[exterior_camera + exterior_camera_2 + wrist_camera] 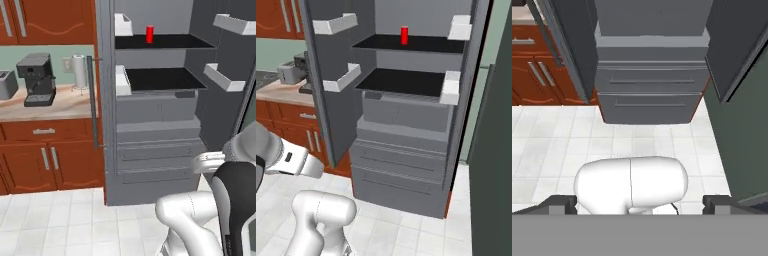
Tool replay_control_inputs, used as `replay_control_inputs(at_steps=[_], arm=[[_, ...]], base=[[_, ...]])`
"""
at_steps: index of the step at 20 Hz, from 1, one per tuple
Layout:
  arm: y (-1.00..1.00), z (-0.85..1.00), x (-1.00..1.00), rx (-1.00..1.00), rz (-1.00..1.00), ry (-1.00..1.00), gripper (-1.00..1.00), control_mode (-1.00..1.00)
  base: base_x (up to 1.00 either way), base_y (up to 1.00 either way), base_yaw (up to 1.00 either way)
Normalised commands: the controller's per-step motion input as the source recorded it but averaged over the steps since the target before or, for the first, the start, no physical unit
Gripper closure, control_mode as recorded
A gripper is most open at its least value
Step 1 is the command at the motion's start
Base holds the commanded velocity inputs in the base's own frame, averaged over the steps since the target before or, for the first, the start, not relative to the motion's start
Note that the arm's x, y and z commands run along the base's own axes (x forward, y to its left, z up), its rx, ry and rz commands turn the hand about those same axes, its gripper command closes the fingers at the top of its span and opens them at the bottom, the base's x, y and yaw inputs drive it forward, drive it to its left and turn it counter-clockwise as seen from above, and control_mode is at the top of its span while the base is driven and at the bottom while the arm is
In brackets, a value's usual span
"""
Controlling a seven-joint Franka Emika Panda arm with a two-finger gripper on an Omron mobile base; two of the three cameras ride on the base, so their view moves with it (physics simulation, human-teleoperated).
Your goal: Open the fridge, grab two sodas, and place both sodas inside the bowl with ice on the dining counter.
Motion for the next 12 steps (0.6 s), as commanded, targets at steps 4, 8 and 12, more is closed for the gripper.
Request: replay_control_inputs(at_steps=[4,8,12], arm=[[0.0,0.0,0.0,0.0,0.0,0.0,-1.0,1.0],[0.0,0.0,0.0,0.0,0.0,0.0,-1.0,1.0],[0.0,0.0,0.0,0.0,0.0,0.0,-1.0,1.0]], base=[[0.95,-0.43,0.0],[0.89,-0.47,0.0],[0.73,-0.53,-0.02]])
